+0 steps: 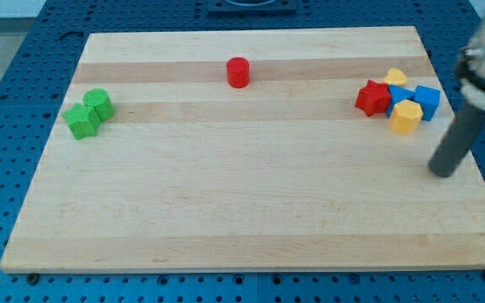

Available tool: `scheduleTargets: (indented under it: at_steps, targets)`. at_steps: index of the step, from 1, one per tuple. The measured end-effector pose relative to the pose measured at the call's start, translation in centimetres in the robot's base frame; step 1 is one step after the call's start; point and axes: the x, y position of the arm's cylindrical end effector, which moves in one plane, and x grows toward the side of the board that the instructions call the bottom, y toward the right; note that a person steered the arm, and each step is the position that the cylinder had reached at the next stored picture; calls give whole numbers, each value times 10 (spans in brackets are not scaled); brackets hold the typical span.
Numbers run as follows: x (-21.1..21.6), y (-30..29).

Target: Place the yellow hexagon left to the red star

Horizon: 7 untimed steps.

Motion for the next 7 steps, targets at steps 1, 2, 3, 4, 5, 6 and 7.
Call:
scheduleTargets:
  at_steps: [1, 2, 3, 4, 5, 6, 7]
  targets:
    - [-30, 17]
    - [-42, 4]
    - [-42, -38]
    - [-51, -67]
    - [-49, -30]
    - [-50, 9]
    - [-69, -2]
